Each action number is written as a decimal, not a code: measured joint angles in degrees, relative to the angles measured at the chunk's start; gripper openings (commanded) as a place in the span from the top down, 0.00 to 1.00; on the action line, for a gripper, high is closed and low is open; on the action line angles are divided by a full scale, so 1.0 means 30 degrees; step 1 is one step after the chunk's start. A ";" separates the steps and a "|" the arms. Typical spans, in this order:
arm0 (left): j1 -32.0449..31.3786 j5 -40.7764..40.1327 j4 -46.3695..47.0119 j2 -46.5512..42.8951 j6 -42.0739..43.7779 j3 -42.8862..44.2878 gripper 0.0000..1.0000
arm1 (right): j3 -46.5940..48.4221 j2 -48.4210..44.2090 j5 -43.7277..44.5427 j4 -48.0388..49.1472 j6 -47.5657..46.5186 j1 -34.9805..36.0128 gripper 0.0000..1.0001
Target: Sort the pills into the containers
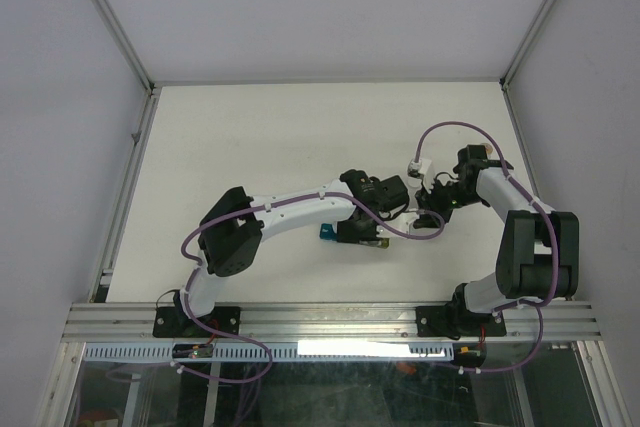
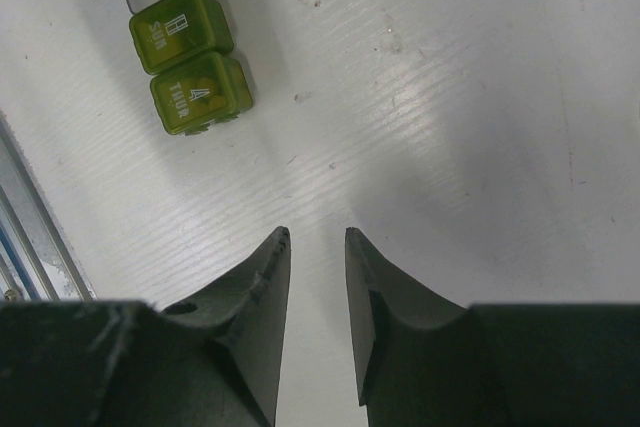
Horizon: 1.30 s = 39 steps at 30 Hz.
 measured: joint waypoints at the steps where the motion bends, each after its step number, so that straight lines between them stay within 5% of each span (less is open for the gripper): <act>1: 0.0000 -0.0080 -0.0058 0.0022 -0.0022 -0.0007 1.00 | 0.0000 0.0000 0.0000 0.0000 0.0000 0.0000 0.69; 39: -0.0488 -0.0787 -0.0576 0.0510 -0.0328 0.0233 1.00 | 0.0117 0.0000 -0.0015 -0.0080 0.0000 -0.0284 0.68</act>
